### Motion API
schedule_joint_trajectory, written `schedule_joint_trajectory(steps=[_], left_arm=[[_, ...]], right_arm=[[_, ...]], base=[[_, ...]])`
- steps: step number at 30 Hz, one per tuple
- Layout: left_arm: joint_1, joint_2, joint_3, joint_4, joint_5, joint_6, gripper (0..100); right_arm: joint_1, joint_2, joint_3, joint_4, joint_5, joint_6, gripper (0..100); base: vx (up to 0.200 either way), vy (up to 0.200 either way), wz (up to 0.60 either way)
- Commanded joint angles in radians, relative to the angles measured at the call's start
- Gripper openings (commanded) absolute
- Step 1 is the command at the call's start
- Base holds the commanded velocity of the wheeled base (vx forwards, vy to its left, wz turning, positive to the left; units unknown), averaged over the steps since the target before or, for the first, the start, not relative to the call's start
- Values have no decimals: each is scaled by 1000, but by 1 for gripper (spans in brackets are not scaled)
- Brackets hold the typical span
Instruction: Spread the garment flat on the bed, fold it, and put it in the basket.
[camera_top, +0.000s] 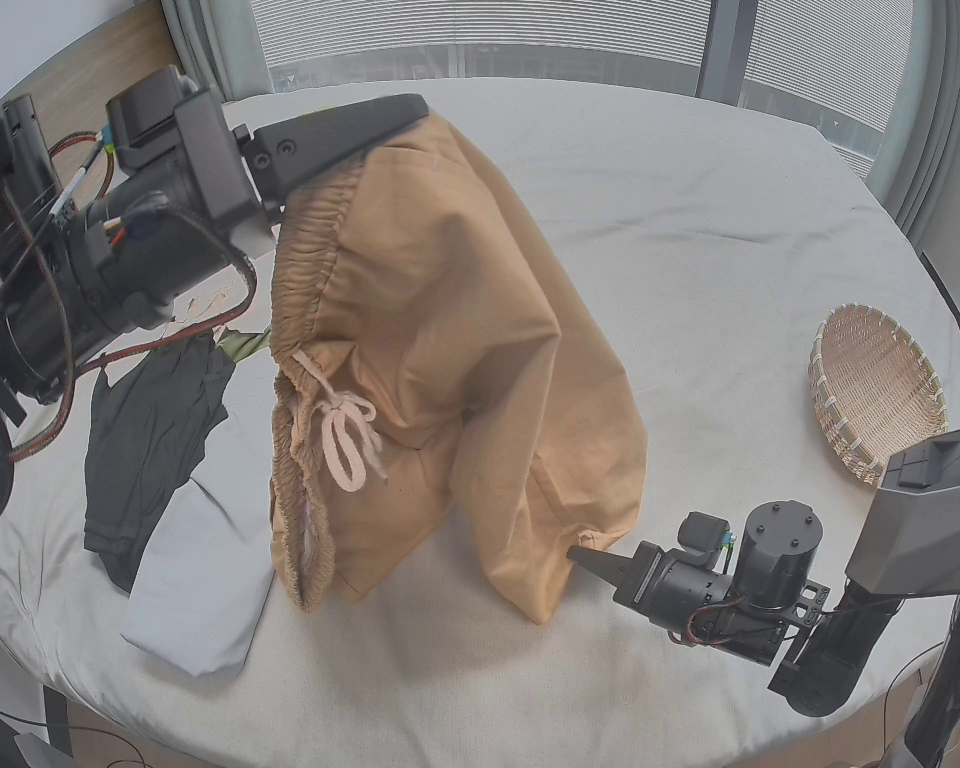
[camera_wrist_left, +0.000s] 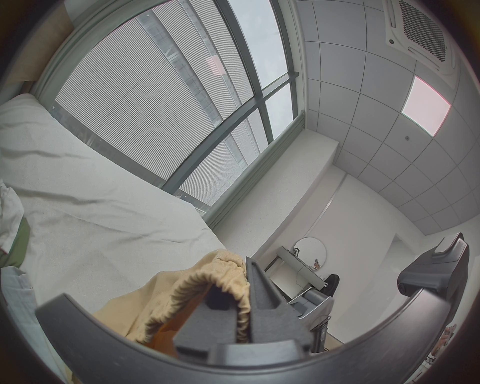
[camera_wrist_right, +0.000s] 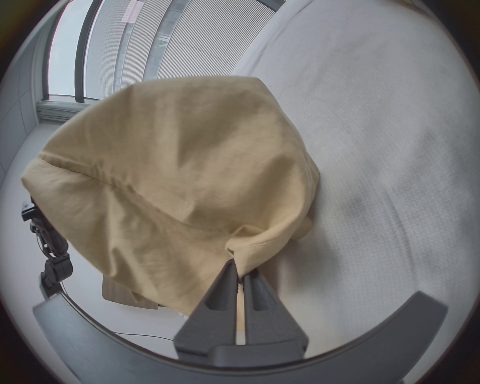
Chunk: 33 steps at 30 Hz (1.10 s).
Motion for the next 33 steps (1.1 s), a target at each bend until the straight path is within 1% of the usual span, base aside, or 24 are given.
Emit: schedule_joint_trajectory(steps=[1, 6, 8, 11, 12, 16, 17, 18, 21, 23, 26, 29, 30, 33], left_arm=[[42, -49, 62, 10, -7, -11, 0], [66, -88, 124, 4, -8, -48, 0], [88, -103, 154, 4, -10, -48, 0], [112, -117, 202, -1, -17, -50, 0], [128, -124, 234, -2, -22, -50, 0], [157, -126, 291, -4, -22, -50, 0], [177, -126, 323, -4, -22, -48, 0], [189, -126, 343, -6, -27, -48, 0], [197, -127, 375, -6, -31, -50, 0], [198, -130, 390, -7, -31, -73, 0], [198, -132, 418, -33, -30, -119, 0], [201, -126, 441, -58, -25, -123, 0], [210, -121, 464, -84, -27, -123, 0], [203, -120, 522, -139, -30, -123, 0]], right_arm=[[-1, -141, 76, 0, 1, -23, 0], [-15, -253, 146, 0, 10, -23, 0], [-38, -291, 163, 2, 14, -21, 0], [-79, -334, 171, 2, 42, -21, 0], [-113, -359, 171, 2, 68, -21, 0], [-171, -402, 183, 2, 129, -21, 0], [-202, -410, 189, 3, 169, -19, 0], [-222, -406, 196, 2, 198, -21, 0], [-254, -370, 192, 2, 243, -21, 0], [-265, -313, 182, 2, 260, -23, 0], [-263, -239, 153, 2, 264, -24, 0], [-257, -216, 146, 2, 271, -24, 0], [-254, -210, 140, 2, 280, -24, 0], [-252, -210, 125, 2, 286, -24, 0]], base=[[0, 0, 0], [0, 0, 0], [0, 0, 0], [0, 0, 0], [0, 0, 0], [0, 0, 0], [0, 0, 0], [0, 0, 0], [0, 0, 0], [0, 0, 0], [0, 0, 0], [0, 0, 0], [0, 0, 0], [0, 0, 0]])
